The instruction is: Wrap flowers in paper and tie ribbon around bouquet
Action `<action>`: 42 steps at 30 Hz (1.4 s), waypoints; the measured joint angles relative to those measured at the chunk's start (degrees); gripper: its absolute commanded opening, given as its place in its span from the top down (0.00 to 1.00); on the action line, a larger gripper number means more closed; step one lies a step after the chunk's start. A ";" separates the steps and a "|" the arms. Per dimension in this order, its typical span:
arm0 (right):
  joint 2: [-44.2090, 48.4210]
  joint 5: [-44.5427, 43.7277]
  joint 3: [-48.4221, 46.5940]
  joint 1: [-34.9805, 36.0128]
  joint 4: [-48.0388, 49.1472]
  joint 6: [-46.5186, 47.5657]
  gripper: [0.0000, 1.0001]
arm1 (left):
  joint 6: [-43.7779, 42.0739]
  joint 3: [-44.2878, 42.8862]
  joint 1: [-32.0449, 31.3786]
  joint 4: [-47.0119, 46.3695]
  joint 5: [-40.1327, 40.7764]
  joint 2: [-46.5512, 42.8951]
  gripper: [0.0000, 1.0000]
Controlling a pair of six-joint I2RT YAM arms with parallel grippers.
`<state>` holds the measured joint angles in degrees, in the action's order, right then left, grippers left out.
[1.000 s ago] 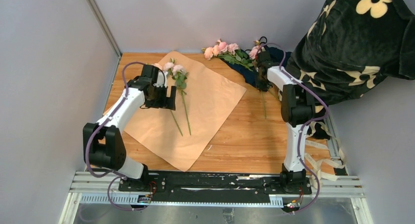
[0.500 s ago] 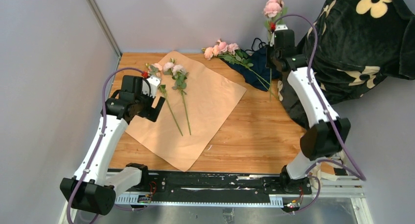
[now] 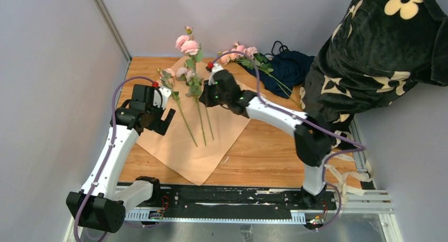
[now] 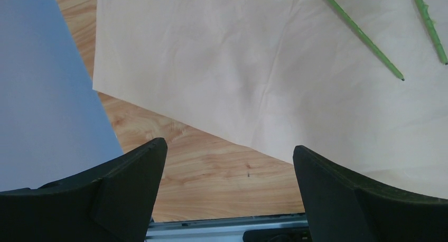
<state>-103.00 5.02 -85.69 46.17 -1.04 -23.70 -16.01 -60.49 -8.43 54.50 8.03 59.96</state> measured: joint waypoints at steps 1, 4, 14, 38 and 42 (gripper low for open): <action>-2.99 0.13 -1.11 0.92 1.07 -1.14 1.00 | -0.04 0.07 0.02 -0.04 -0.02 0.09 0.00; -13.92 -0.07 -7.85 3.26 2.54 -4.39 1.00 | -0.11 0.17 0.02 -0.17 -0.20 0.13 0.00; -33.44 -1.92 -25.55 3.93 -1.97 -8.90 0.56 | -0.09 0.17 0.04 -0.37 -0.35 -0.17 0.00; -24.59 -3.28 -25.86 -42.86 -37.70 33.16 0.69 | -0.13 0.20 1.27 -0.39 1.77 8.72 0.00; -30.77 -5.18 -31.50 -42.53 -41.05 38.73 0.71 | -0.31 0.20 1.29 -0.42 2.58 11.52 0.00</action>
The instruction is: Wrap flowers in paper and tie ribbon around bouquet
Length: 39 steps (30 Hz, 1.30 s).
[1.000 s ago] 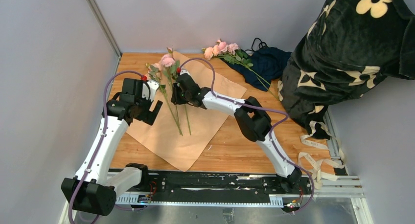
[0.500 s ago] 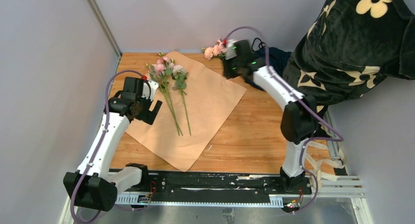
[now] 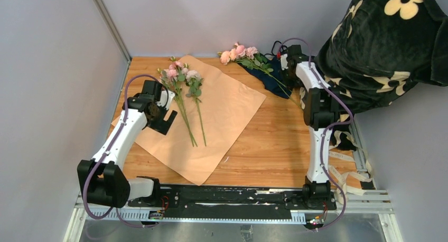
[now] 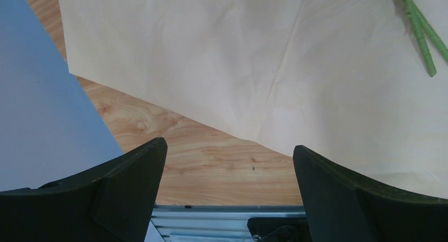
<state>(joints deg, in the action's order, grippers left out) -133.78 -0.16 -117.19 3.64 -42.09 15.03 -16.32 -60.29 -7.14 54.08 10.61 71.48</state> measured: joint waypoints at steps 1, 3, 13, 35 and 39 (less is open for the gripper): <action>-0.74 -0.35 -1.07 0.04 -0.15 1.01 0.71 | -0.02 0.00 0.00 0.00 0.17 0.55 0.00; -2.19 -0.87 -3.98 0.24 -0.61 3.13 0.71 | -0.07 0.00 0.00 0.00 0.50 1.46 0.00; -3.41 -1.36 -6.12 0.24 -0.79 7.78 0.70 | -0.24 0.00 0.00 0.00 2.05 2.45 0.00; 2.71 -3.41 -5.57 1.18 -1.62 8.81 1.00 | -0.66 0.00 0.00 0.00 1.46 -0.13 0.00; 9.29 -5.62 -4.11 1.95 -1.49 8.57 1.00 | -0.66 0.00 0.00 0.00 0.92 -2.12 0.00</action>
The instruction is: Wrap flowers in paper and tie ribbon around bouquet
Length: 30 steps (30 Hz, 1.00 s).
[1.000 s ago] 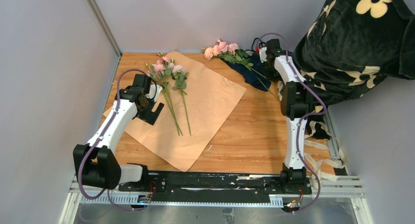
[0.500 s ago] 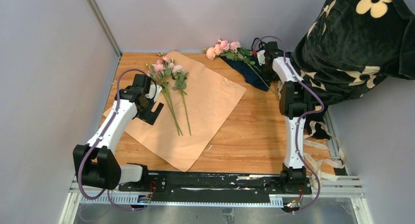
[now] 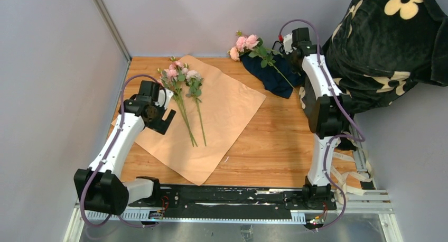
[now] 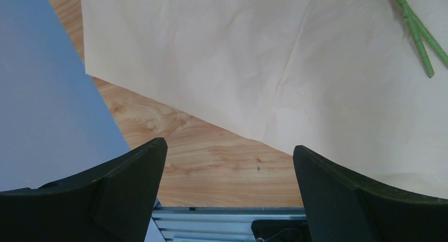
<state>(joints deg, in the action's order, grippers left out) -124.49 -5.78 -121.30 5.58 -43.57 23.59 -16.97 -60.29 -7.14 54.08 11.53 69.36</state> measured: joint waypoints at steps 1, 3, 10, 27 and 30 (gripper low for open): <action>1.73 -0.55 0.55 0.22 0.02 -0.24 1.00 | 0.00 0.00 0.00 0.00 -0.15 -0.39 0.00; 4.57 -1.66 1.62 0.44 0.50 -1.01 1.00 | 0.00 0.00 0.00 0.00 -0.44 -0.90 0.00; 18.12 -6.60 9.27 0.79 6.86 -6.40 1.00 | -0.04 -0.02 0.00 0.00 -1.07 -2.29 0.00; 43.19 1.86 39.60 12.11 34.71 -29.20 1.00 | 3.67 -22.71 -0.20 0.35 -20.92 0.48 0.04; 44.33 5.07 48.11 14.53 37.46 -34.56 1.00 | 6.58 -27.23 -1.16 -1.25 -26.86 4.39 0.06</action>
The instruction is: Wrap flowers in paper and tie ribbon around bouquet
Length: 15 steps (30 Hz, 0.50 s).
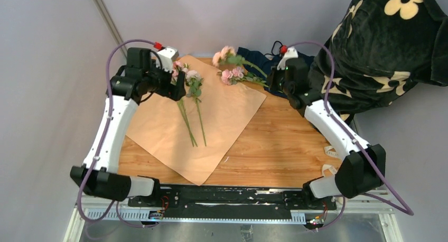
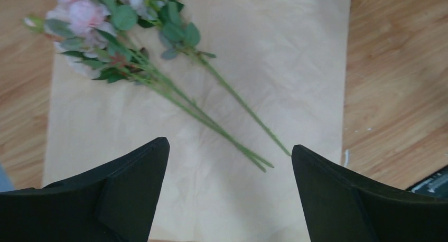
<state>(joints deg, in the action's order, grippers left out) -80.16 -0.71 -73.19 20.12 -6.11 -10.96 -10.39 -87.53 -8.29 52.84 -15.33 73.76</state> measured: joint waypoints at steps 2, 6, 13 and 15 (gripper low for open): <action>1.49 1.79 6.80 1.33 0.72 -3.48 1.00 | 2.05 -0.61 -1.20 -0.63 -3.50 3.69 0.06; 3.98 3.19 18.67 6.40 4.35 -10.64 1.00 | 8.46 0.44 -4.17 -4.42 -9.88 12.98 0.01; 1.33 1.88 29.57 18.18 15.37 -23.87 1.00 | 24.06 4.46 -13.64 -18.14 -13.99 28.50 0.00; -0.13 0.68 31.19 20.17 17.90 -26.77 1.00 | 28.55 4.87 -16.00 -22.01 -14.56 32.33 0.00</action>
<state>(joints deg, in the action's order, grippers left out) -80.29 -0.03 -42.00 40.29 11.79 -37.74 18.15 -82.65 -24.29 30.83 -29.89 106.08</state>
